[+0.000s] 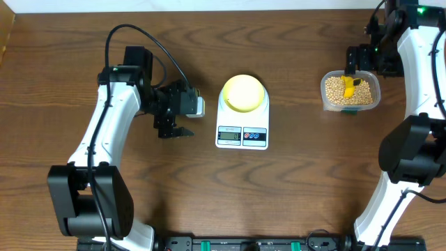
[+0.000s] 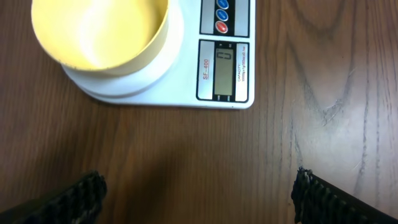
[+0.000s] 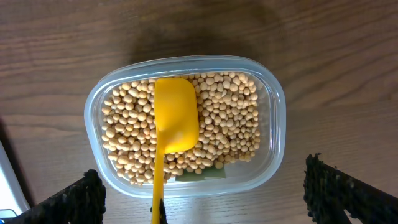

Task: Scoop item into bowl and weigh 50g on scale

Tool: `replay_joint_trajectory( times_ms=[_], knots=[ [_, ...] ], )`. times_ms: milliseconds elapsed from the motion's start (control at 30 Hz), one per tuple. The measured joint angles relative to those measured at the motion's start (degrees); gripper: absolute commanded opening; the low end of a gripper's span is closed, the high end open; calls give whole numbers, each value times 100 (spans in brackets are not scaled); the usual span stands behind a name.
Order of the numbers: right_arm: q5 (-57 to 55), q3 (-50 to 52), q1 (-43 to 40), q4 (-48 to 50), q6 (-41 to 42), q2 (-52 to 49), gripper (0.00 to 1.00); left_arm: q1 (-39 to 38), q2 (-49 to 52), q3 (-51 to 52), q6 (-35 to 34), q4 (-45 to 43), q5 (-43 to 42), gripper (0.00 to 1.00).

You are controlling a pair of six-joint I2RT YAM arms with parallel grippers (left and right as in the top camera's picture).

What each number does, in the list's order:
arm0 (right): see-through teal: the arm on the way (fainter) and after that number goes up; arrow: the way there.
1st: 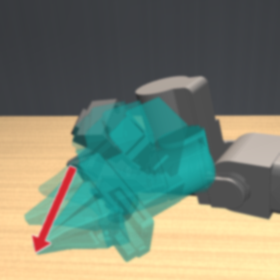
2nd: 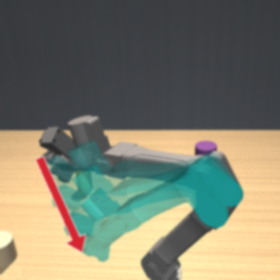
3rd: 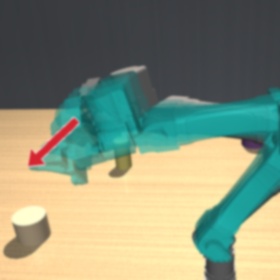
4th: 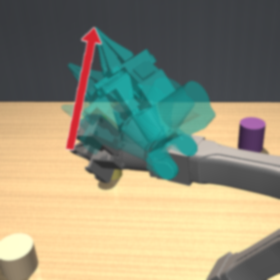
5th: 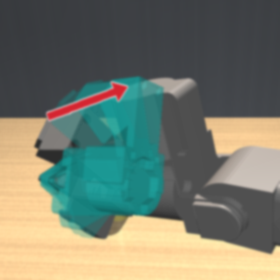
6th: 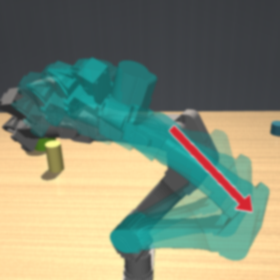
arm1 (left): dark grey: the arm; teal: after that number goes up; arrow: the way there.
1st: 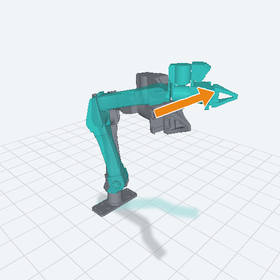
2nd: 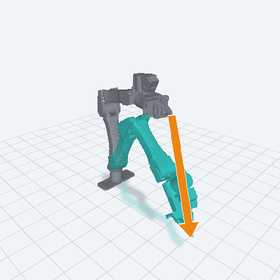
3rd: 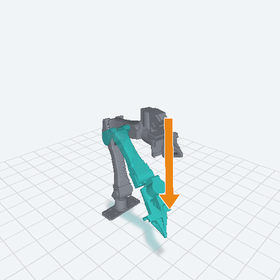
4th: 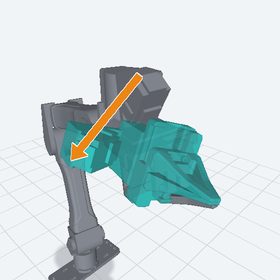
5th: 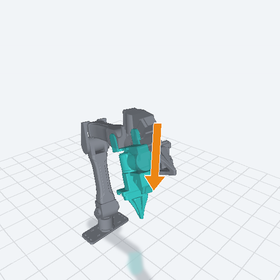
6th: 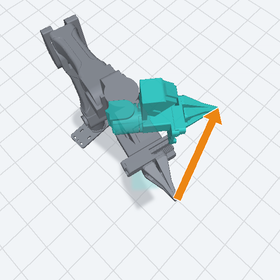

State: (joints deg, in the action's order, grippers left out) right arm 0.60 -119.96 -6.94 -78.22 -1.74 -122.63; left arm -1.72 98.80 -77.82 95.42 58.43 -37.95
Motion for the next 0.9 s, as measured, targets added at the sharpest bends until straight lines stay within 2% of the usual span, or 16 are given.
replay_joint_trajectory(
  times_ms=[300, 900],
  knots=[
    [0, 0, 0, 0, 0, 0, 99, 0, 0, 0, 210, 2, -96, 97],
    [-2, 0, 0, 0, 0, 0, 99, 0, 0, 0, 214, 0, -96, 98]
  ],
)
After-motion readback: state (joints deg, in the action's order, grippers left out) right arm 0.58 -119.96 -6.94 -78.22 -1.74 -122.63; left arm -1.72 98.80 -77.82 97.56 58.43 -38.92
